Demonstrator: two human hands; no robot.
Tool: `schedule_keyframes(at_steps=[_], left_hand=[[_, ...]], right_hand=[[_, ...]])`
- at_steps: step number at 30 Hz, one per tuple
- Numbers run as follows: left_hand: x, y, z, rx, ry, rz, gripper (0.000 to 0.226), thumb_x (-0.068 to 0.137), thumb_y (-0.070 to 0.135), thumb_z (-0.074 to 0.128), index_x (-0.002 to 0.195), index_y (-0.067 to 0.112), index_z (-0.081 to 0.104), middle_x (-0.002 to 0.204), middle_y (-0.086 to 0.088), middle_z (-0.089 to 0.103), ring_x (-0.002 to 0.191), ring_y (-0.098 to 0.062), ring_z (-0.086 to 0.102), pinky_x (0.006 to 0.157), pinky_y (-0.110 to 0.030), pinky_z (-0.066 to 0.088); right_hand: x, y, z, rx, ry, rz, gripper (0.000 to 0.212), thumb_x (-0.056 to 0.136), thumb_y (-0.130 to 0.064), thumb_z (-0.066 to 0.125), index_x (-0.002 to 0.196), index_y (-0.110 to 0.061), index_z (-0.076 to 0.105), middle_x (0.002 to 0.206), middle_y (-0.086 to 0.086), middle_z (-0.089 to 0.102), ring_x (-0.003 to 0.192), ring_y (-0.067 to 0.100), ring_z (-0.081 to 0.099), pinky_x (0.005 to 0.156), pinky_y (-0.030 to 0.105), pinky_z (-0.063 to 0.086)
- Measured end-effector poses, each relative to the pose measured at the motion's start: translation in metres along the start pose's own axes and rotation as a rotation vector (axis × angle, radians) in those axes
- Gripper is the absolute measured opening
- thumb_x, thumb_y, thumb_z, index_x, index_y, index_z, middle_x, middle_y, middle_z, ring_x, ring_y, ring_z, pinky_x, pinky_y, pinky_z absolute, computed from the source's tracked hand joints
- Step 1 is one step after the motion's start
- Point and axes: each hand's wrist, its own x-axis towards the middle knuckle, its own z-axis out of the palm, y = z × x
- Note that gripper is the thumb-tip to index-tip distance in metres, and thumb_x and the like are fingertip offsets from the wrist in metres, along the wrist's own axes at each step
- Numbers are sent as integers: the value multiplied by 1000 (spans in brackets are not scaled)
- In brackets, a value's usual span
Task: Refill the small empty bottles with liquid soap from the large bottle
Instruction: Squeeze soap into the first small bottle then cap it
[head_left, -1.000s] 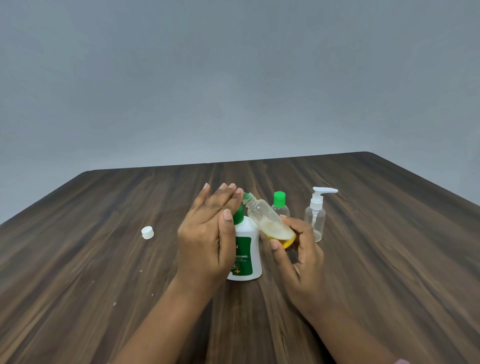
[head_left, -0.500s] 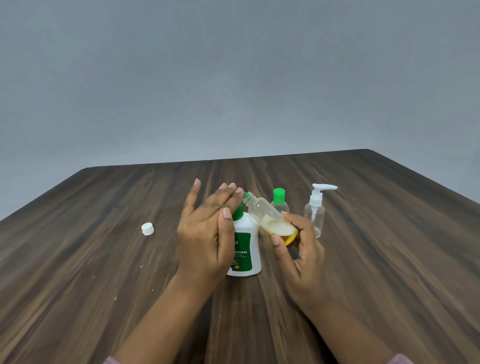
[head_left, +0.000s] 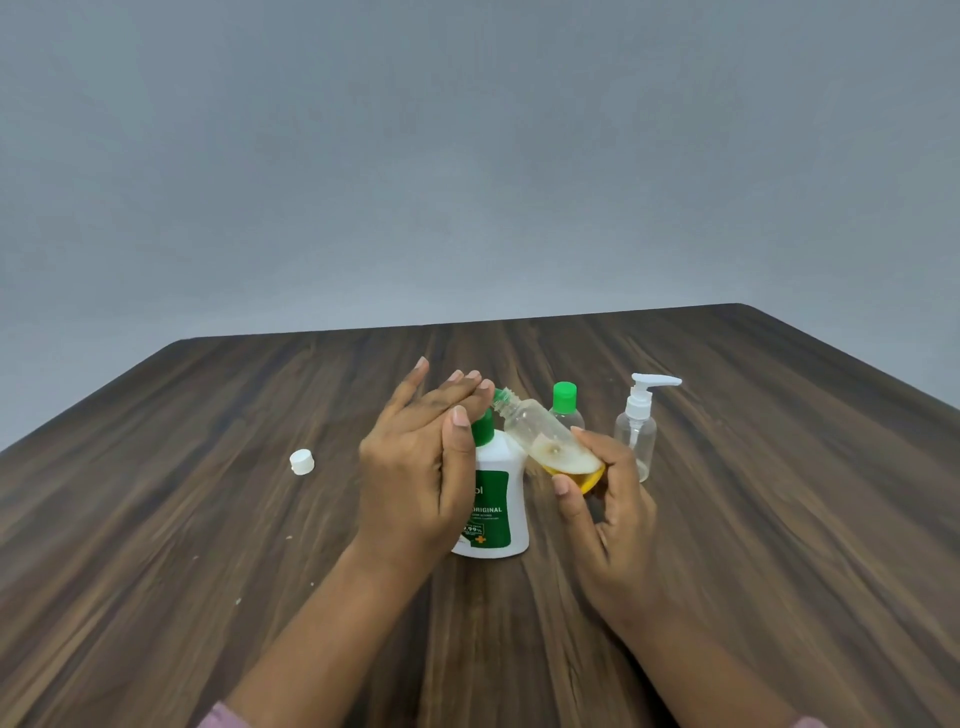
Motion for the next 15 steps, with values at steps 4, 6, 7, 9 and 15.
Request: schedule_keyframes(at_steps=[4, 6, 7, 9, 15], left_hand=[[-4, 0, -2, -31, -1, -14, 43, 97, 13, 31, 104, -1, 71, 107, -10, 70, 109, -18, 64, 109, -40, 38], [0, 3, -3, -19, -7, -16, 44, 97, 14, 31, 103, 0, 72, 107, -10, 71, 108, -17, 64, 110, -38, 37], [4, 4, -4, -10, -11, -10, 44, 97, 14, 31, 102, 0, 72, 105, -10, 71, 107, -17, 65, 110, -38, 37], [10, 5, -5, 12, -23, 8, 44, 96, 14, 32, 100, 1, 73, 102, -9, 72, 103, -15, 66, 109, -37, 37], [0, 2, -1, -10, -1, -3, 43, 96, 13, 31, 105, 0, 71, 109, -10, 70, 111, -18, 63, 106, -40, 41]], right_hand=[[0, -2, -1, -9, -2, -19, 30, 91, -22, 50, 120, -26, 48, 97, -16, 58, 83, -2, 58, 71, 5, 41], [0, -2, -1, -8, -3, -15, 29, 92, -24, 51, 121, -26, 47, 100, -19, 57, 85, -1, 58, 72, 5, 41], [0, -2, -1, -7, -6, -13, 29, 92, -26, 51, 121, -25, 47, 100, -21, 57, 84, -1, 58, 71, 5, 41], [-1, -1, -1, -13, -9, -8, 30, 92, -28, 52, 122, -24, 47, 100, -22, 56, 82, 0, 58, 70, 6, 42], [-1, 0, 0, -11, 7, -20, 29, 95, -33, 51, 122, -23, 47, 98, -14, 59, 81, 2, 59, 69, 8, 43]])
